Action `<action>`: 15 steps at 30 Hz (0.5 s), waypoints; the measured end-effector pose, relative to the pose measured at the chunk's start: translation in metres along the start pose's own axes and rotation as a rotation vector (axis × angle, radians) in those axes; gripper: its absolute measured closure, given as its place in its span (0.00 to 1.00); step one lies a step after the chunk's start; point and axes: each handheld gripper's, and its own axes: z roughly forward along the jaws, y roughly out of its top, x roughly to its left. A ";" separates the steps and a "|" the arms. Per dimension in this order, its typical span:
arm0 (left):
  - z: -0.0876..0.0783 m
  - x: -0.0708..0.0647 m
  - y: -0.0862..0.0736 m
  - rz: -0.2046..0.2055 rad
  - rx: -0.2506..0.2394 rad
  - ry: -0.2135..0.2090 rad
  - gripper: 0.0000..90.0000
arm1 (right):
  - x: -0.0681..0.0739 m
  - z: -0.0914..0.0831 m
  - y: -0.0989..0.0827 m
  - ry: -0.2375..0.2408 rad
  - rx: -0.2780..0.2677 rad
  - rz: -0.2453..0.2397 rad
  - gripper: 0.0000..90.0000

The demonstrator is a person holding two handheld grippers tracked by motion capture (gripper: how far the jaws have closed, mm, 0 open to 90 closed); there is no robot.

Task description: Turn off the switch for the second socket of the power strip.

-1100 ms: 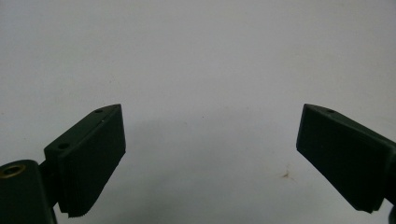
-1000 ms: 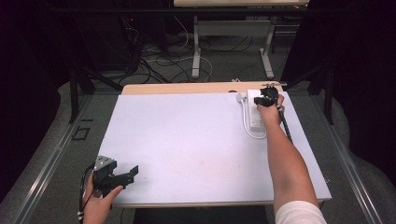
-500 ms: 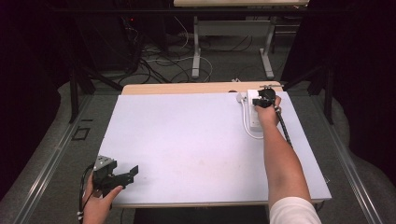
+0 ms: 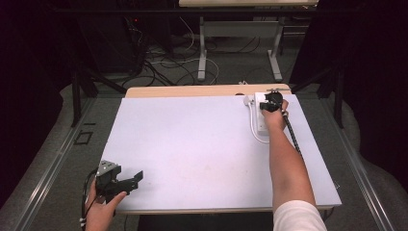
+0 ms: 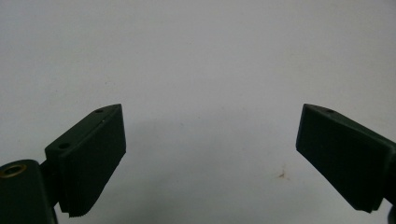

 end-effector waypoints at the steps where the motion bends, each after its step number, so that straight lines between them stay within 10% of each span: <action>1: 0.000 0.000 0.000 0.000 0.000 0.000 0.09 | 0.000 0.000 0.000 0.001 -0.002 0.001 1.00; 15: 0.001 0.000 -0.001 -0.005 0.002 -0.005 0.09 | -0.004 0.004 0.002 0.015 -0.010 0.001 1.00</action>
